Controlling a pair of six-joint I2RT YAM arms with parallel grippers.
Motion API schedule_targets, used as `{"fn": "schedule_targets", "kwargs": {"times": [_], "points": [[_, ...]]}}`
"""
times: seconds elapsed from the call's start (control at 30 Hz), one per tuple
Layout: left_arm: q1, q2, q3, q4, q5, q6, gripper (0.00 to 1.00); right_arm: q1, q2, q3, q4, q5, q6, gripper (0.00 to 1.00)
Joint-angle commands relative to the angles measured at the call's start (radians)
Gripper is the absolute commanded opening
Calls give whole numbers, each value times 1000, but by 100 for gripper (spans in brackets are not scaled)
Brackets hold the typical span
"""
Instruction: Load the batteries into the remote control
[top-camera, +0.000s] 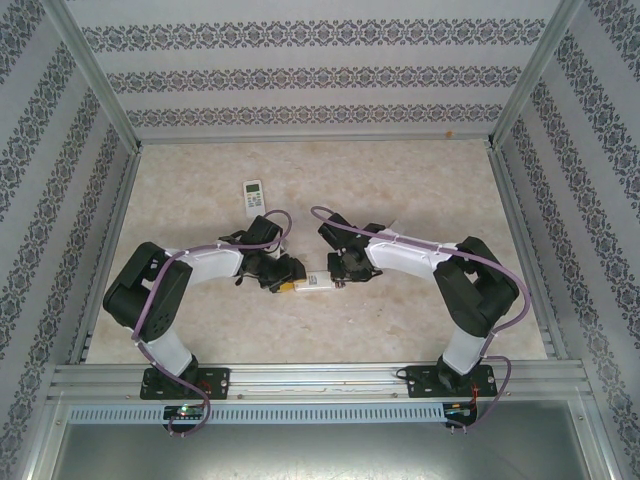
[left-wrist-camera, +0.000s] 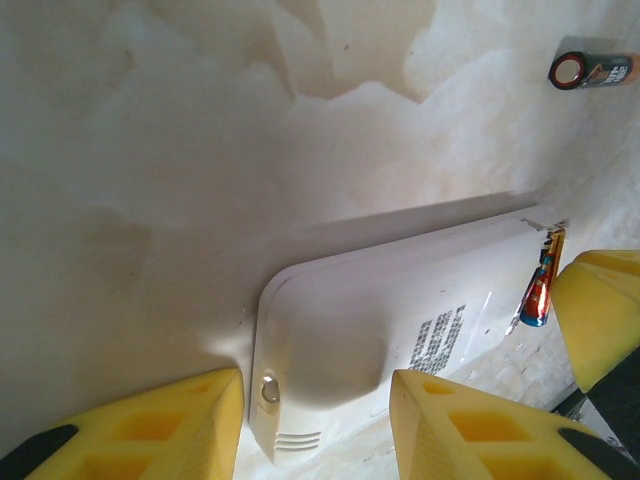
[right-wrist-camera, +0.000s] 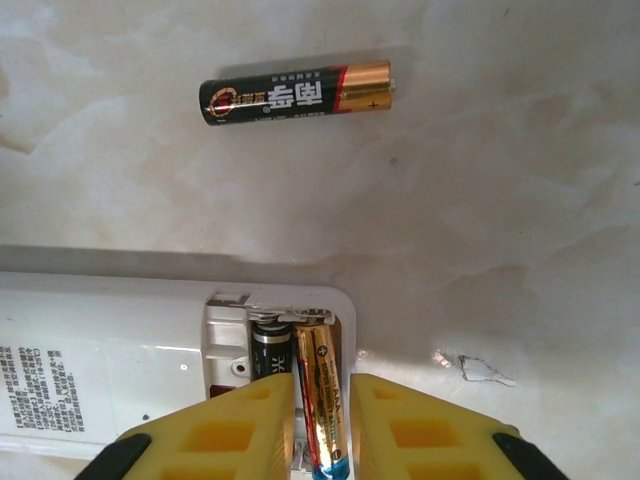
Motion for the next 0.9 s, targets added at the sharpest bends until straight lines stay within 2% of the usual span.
{"fn": "schedule_targets", "kwargs": {"times": [0.0,0.27,0.47,0.7,0.87], "points": [[6,24,11,-12,-12,12,44,3,19,6,-7,8,4,20],[7,24,16,-17,-15,17,44,8,51,1,-21,-13,-12,19],[6,29,19,-17,-12,16,44,7,30,23,-38,-8,-10,13],[6,30,19,-17,-13,16,44,3,-44,8,-16,4,28,13],[7,36,25,-20,-10,17,44,4,-15,23,-10,17,30,13]]}}
